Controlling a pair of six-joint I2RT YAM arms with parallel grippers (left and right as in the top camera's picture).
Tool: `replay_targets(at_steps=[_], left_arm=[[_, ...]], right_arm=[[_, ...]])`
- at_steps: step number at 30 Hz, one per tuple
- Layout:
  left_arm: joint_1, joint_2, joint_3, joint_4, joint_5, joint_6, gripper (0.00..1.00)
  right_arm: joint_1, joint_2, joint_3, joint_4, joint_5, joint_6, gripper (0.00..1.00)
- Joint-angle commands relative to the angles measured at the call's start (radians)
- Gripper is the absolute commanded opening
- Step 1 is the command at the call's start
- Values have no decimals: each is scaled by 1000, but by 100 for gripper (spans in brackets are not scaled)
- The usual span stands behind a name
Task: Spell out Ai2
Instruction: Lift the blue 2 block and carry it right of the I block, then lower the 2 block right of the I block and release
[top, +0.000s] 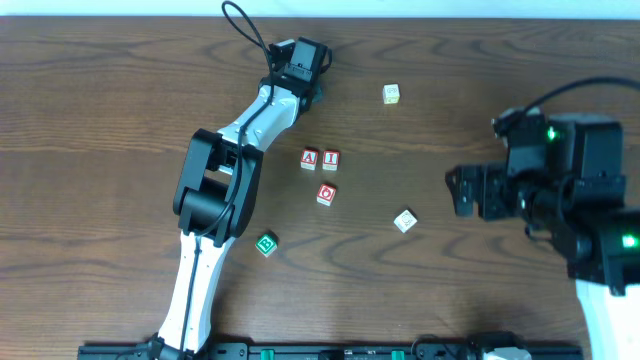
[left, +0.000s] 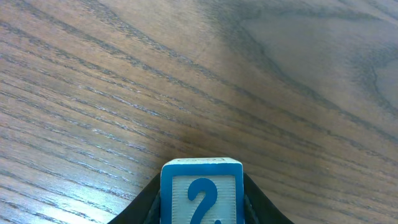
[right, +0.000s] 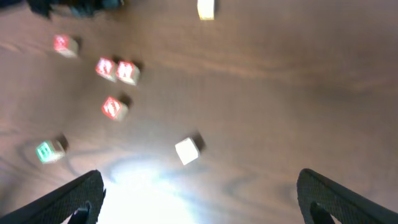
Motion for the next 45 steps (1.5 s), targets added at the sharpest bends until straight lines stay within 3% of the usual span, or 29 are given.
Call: replay_targets(at_steps=[1, 5, 11, 20, 25, 29, 36, 45], left_arm=[[1, 15, 28, -5, 0, 41, 22], [-19, 3, 76, -44, 0, 129, 15], [-55, 0, 203, -204, 1, 157, 6], [-139, -103, 267, -534, 61, 164, 6], [-209, -215, 229, -659, 88, 246, 6], [-291, -342, 60, -609, 74, 254, 6], [-368, -472, -310, -353, 67, 234, 6], [-385, -455, -441, -172, 99, 249, 6]], right_arm=[[-11, -40, -77, -31, 59, -3, 99], [-46, -134, -181, -42, 111, 46, 99], [-170, -299, -206, -65, 110, 45, 99], [-200, -417, -206, -111, 96, 32, 99], [-200, -417, -206, -120, 29, 6, 99], [-200, -417, -206, -142, -40, -27, 99], [-200, -424, -204, -145, -77, -57, 99], [-157, -470, -190, -150, -184, -68, 99]])
